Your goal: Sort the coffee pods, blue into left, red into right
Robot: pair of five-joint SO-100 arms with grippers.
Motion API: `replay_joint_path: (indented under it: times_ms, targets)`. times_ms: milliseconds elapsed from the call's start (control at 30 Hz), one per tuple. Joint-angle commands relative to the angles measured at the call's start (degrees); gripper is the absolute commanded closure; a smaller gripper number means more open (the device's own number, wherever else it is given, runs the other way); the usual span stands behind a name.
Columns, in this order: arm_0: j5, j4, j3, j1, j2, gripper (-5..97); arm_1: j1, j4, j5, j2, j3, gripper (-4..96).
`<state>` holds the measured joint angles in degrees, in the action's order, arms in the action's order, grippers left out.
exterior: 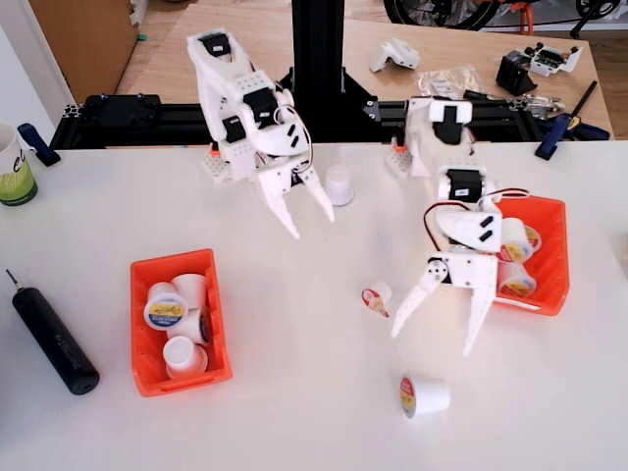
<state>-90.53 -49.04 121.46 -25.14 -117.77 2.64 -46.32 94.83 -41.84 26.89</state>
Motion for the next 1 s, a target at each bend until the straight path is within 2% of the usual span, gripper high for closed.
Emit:
replay_joint_path:
  times_ms: [0,100,200,533,967]
  targets:
    - [-1.3,1.2,0.5,-0.9,-0.3,68,0.4,10.7,-11.3,4.2,-1.7,53.7]
    - [-1.7,1.7,0.8,-2.0,-0.3,67,-0.7,22.4,-11.4,11.2,-1.8,53.6]
    - [-1.8,2.5,0.8,-4.3,-0.3,67,-1.9,27.5,-11.8,15.6,-2.3,52.3]
    - [-3.7,4.5,1.1,-7.1,-0.1,68,-4.2,27.8,-13.9,19.7,-2.1,41.0]
    - [-5.8,10.2,1.1,-7.1,4.7,68,-3.4,24.1,-15.9,23.6,-1.7,39.7]
